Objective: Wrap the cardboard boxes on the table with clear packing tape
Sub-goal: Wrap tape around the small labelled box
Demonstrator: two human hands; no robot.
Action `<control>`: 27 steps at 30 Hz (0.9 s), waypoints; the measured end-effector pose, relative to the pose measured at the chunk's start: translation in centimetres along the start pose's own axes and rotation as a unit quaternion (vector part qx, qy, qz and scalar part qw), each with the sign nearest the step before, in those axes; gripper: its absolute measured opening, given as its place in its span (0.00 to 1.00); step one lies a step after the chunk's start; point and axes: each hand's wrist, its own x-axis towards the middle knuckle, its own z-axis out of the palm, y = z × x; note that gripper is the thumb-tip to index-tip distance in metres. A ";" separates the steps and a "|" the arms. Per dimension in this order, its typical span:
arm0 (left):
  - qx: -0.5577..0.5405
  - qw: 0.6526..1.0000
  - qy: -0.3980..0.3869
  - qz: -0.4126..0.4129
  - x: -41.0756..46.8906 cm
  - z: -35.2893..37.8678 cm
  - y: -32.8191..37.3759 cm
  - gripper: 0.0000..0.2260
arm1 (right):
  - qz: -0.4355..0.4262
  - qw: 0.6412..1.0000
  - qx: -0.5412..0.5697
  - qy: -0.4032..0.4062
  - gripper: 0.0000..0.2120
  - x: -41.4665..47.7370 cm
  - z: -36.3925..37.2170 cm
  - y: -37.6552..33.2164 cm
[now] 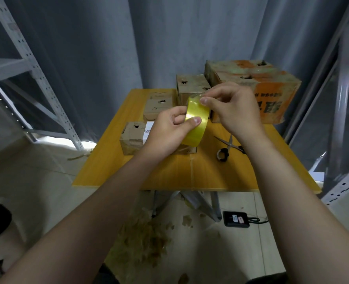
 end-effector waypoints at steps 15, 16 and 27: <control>0.001 0.994 -0.046 -0.100 -2.6 1.3 1.5 0.14 | 0.099 0.994 0.044 0.008 0.05 -0.7 1.3 1.1; 0.001 0.992 -0.050 -0.116 -2.6 1.3 1.5 0.14 | 0.100 0.994 0.045 0.005 0.06 -0.8 1.4 1.2; 0.061 0.955 -0.043 -0.289 -3.1 0.0 0.5 0.39 | 0.098 0.991 0.088 0.024 0.02 -0.7 2.3 -1.1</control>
